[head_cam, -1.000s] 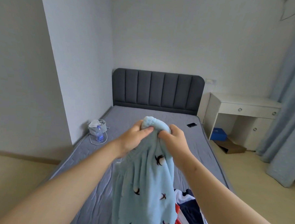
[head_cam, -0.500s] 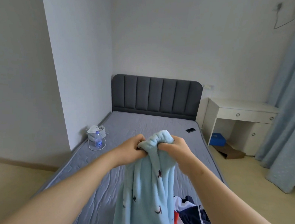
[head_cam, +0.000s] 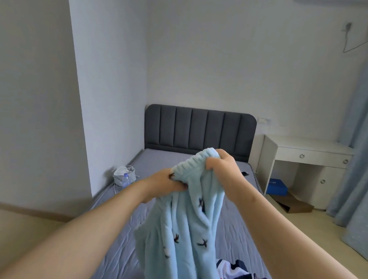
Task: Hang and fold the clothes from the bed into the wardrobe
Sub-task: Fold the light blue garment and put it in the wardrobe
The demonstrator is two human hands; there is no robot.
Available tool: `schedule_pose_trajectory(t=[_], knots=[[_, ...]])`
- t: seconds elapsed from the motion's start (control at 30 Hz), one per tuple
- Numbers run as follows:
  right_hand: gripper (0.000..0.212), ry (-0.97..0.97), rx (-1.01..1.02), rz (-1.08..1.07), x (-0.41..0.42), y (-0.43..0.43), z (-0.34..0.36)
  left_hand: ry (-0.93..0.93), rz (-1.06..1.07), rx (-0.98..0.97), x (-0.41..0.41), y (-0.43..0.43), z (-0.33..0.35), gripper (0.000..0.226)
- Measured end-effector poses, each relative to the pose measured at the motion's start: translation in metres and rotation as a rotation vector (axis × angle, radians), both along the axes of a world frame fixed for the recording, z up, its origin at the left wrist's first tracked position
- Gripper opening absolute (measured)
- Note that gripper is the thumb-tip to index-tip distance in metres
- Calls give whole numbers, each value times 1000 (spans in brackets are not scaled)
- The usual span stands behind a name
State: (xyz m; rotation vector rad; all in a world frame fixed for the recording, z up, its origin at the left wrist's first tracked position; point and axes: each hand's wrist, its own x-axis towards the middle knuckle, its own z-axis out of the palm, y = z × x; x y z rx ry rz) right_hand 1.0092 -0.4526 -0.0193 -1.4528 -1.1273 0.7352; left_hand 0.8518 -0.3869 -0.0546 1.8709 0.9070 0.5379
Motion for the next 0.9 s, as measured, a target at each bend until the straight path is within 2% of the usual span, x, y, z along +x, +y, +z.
schedule_pose_trajectory(t=[0.1, 0.2, 0.3, 0.43, 0.53, 0.67, 0.8, 0.9], knots=[[11, -87, -124, 31, -1, 0, -1, 26, 48, 177, 4, 3, 11, 20], [5, 34, -7, -90, 5, 2, -1, 69, 82, 278, 0, 8, 23, 29], [10, 109, 177, -218, 5, 5, 7, 165, 1, 194, -8, 9, 38, 26], [13, 147, 308, -222, -3, 11, 33, 362, -135, -155, -15, 14, 51, 29], [19, 204, 385, -278, 4, 11, 51, 346, -193, -215, -29, 23, 44, 27], [28, 325, 482, -329, 16, 7, 59, 344, -212, -144, -47, 23, 0, 27], [23, 241, 360, -297, 12, 7, 49, 176, -113, -34, -44, 16, 4, 27], [11, 283, 307, -191, 12, 5, 45, 87, 64, 126, -35, 21, 38, 21]])
